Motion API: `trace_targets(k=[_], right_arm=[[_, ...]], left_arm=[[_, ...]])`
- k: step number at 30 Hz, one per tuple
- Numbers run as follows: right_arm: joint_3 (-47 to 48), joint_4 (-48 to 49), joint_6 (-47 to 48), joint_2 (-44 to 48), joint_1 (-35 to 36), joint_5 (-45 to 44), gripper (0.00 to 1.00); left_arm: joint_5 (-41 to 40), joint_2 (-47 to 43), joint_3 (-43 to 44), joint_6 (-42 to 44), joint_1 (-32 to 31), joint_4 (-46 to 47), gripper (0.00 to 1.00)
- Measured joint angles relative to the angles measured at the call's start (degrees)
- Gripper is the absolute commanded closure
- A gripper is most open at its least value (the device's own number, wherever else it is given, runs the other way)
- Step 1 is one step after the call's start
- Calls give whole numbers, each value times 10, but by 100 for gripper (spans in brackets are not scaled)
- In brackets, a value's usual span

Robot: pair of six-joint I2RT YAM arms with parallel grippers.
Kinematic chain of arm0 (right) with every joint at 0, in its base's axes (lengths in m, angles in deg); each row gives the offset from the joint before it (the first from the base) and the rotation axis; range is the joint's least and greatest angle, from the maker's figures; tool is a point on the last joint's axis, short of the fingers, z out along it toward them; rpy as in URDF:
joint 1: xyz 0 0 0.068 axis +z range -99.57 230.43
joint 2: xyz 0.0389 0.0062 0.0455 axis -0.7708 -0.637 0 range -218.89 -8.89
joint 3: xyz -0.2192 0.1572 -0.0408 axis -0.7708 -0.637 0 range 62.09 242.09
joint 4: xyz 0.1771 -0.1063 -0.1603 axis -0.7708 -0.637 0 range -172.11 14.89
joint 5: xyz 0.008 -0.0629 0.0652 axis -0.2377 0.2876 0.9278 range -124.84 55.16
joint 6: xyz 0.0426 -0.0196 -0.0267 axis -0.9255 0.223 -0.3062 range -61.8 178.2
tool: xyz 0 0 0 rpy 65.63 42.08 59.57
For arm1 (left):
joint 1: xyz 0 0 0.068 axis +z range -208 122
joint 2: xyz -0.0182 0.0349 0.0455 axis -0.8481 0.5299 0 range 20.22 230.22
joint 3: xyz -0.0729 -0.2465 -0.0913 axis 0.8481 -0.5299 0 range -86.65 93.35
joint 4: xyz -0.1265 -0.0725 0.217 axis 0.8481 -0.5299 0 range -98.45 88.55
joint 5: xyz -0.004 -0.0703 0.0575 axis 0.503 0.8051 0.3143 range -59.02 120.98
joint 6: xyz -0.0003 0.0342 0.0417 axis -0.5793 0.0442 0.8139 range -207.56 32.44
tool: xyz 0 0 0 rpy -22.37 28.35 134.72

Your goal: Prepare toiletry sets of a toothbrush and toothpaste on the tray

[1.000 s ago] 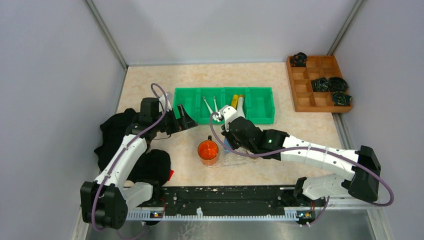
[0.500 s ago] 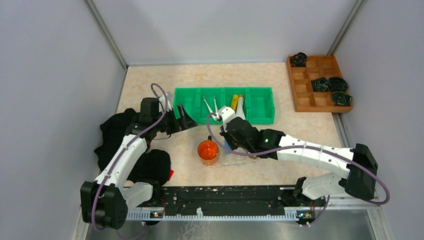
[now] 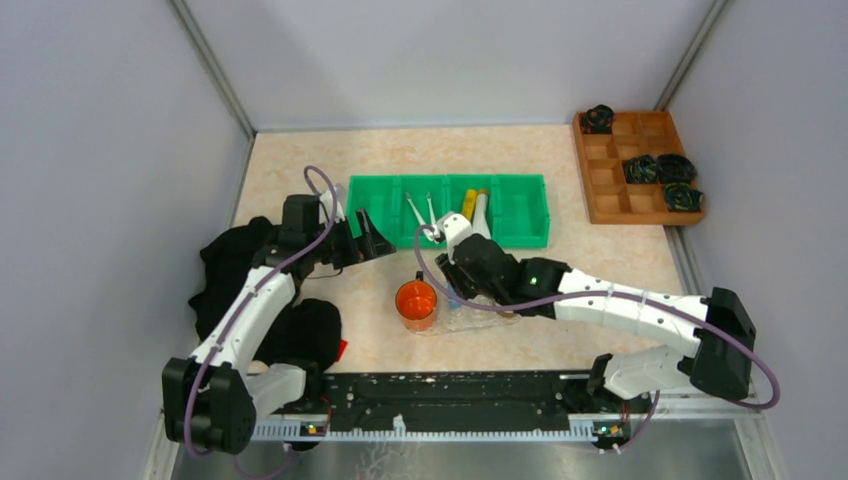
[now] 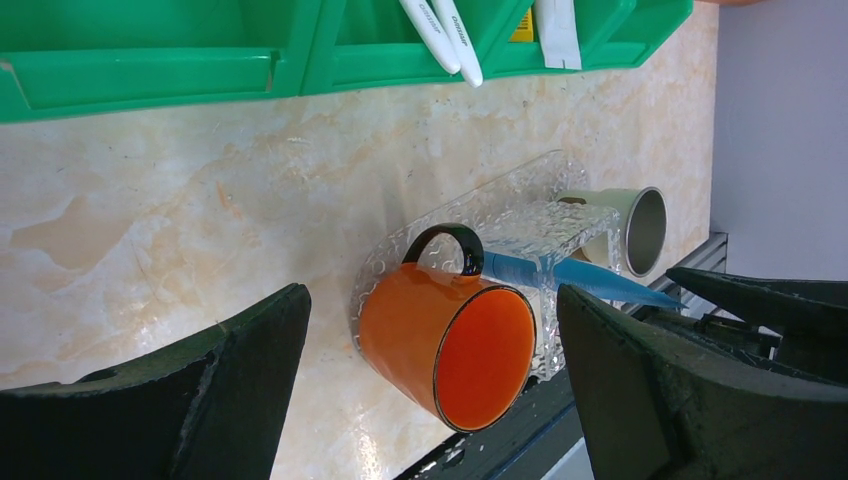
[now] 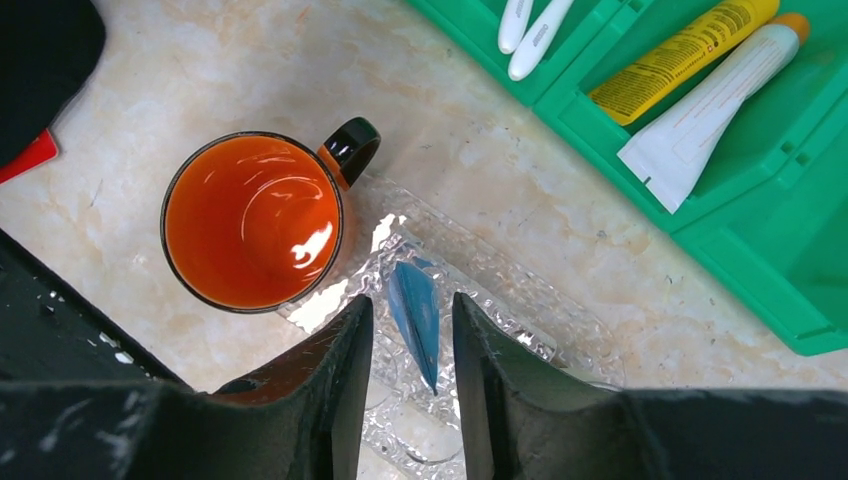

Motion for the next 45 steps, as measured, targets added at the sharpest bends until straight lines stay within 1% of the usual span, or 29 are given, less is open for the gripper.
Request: trace_targets(k=[2, 6, 9, 12, 15, 17, 20, 26, 31, 37, 45], right_arm=[[2, -4, 1, 1, 0, 0, 60], [24, -17, 1, 11, -10, -1, 60], [46, -20, 5, 23, -32, -4, 60], [64, -19, 15, 35, -78, -4, 60], [76, -18, 32, 32, -140, -1, 65], [81, -17, 50, 16, -179, 0, 66], [82, -18, 83, -32, -210, -3, 66], [82, -16, 150, -124, -212, -11, 69], [73, 11, 188, -139, -207, -9, 71], [75, 45, 212, -153, -187, -4, 73], [79, 48, 224, -244, -170, 4, 74]], left_arm=[[0, 2, 2, 2, 0, -1, 1], [0, 5, 9, 5, 0, -1, 1], [0, 6, 10, 7, 0, -1, 1], [-1, 6, 10, 7, 0, -1, 1], [0, 6, 10, 7, 0, 0, 1], [0, 6, 10, 7, 0, 0, 1], [0, 6, 10, 7, 0, 0, 1], [0, 6, 10, 7, 0, 0, 1], [0, 6, 9, 7, 0, 3, 1], [2, 12, 2, 6, 0, 16, 1], [2, 14, -4, 7, 0, 18, 1]])
